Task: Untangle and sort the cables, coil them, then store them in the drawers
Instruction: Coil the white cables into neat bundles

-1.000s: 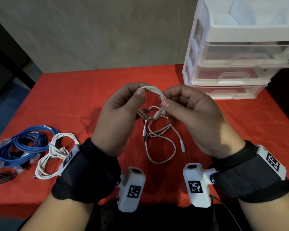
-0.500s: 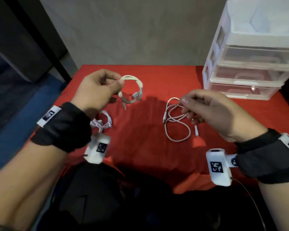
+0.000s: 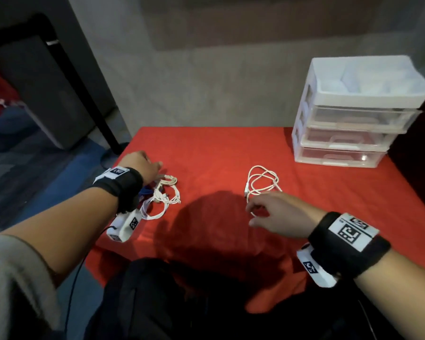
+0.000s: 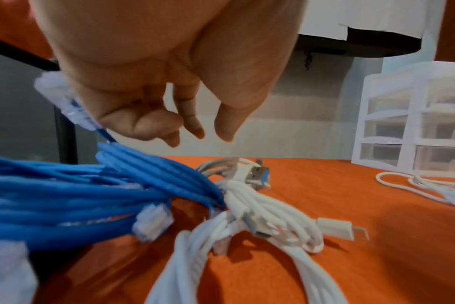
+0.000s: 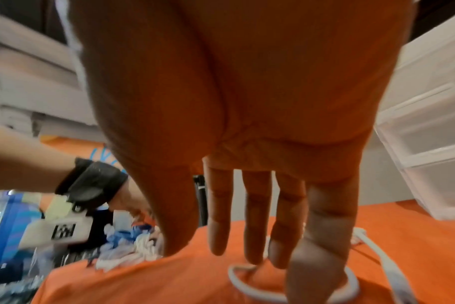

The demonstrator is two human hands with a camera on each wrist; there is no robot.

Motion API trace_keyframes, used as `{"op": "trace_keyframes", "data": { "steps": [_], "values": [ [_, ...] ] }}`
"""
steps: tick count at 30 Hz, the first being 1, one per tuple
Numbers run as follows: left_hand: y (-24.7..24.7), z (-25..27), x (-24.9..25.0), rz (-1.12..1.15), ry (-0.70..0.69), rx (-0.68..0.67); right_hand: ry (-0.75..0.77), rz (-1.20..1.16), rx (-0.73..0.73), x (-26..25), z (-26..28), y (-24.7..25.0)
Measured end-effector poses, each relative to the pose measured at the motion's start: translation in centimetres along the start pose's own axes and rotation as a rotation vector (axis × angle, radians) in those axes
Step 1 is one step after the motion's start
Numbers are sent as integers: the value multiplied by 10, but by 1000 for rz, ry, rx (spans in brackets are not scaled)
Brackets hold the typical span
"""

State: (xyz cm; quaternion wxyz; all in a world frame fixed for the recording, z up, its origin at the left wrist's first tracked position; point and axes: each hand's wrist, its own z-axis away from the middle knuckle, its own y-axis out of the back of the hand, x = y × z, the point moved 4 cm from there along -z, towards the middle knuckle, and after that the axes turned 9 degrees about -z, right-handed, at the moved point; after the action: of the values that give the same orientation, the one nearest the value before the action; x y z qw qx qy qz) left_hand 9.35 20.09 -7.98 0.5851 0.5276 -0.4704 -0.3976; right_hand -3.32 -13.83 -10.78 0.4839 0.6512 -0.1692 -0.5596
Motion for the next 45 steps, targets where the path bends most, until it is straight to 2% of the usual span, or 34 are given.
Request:
{"op": "trace_keyframes", "data": {
  "steps": [3, 6, 9, 11, 12, 14, 17, 19, 21, 24, 26, 29, 32, 34, 35, 36, 38, 39, 40, 41, 43, 45],
  "values": [
    [7, 8, 14, 63, -57, 136, -49, 79, -76, 6, 0, -10],
    [8, 34, 47, 173, -244, 186, -111, 70, -85, 12, -4, -18],
    [5, 78, 97, 358, -578, 67, -109, -117, 19, 2, -2, -9],
    [1, 112, 129, 441, -803, -54, -50, -208, 193, -15, 2, 11],
    [-1, 125, 143, 446, -872, -101, -17, -254, 283, -25, 5, 23],
    [0, 142, 163, 431, -934, -121, 24, -339, 447, -39, 13, 46],
    [13, 146, 177, 420, -922, -24, 42, -352, 625, -45, 25, 80],
    [25, 144, 181, 418, -951, 49, 45, -340, 654, -46, 34, 97],
    [36, 143, 186, 381, -1036, 124, 47, -303, 646, -46, 45, 111],
    [47, 142, 194, 220, -1134, 202, 67, -197, 612, -46, 58, 125],
    [56, 142, 195, 149, -1156, 245, 70, -109, 599, -46, 66, 134],
    [71, 137, 190, 71, -1135, 327, -5, 36, 578, -48, 74, 151],
    [85, 136, 183, 59, -1126, 359, 10, 14, 553, -51, 78, 162],
    [93, 134, 180, 105, -1052, 331, 18, 0, 590, -56, 80, 167],
    [96, 132, 178, 199, -973, 280, 17, -21, 620, -58, 82, 170],
    [97, 129, 174, 369, -870, 173, 17, -77, 646, -59, 84, 173],
    [97, 128, 170, 811, -668, -103, 29, -287, 656, -58, 87, 176],
    [99, 131, 168, 960, -619, -194, 32, -387, 641, -58, 89, 176],
    [102, 132, 166, 994, -619, -221, 32, -450, 629, -57, 91, 175],
    [103, 128, 163, 945, -647, -202, 28, -465, 629, -56, 93, 176],
    [106, 123, 152, 691, -738, -99, 13, -417, 663, -50, 97, 182],
    [105, 115, 137, 505, -766, -28, -9, -351, 702, -41, 101, 192]
  ]
}}
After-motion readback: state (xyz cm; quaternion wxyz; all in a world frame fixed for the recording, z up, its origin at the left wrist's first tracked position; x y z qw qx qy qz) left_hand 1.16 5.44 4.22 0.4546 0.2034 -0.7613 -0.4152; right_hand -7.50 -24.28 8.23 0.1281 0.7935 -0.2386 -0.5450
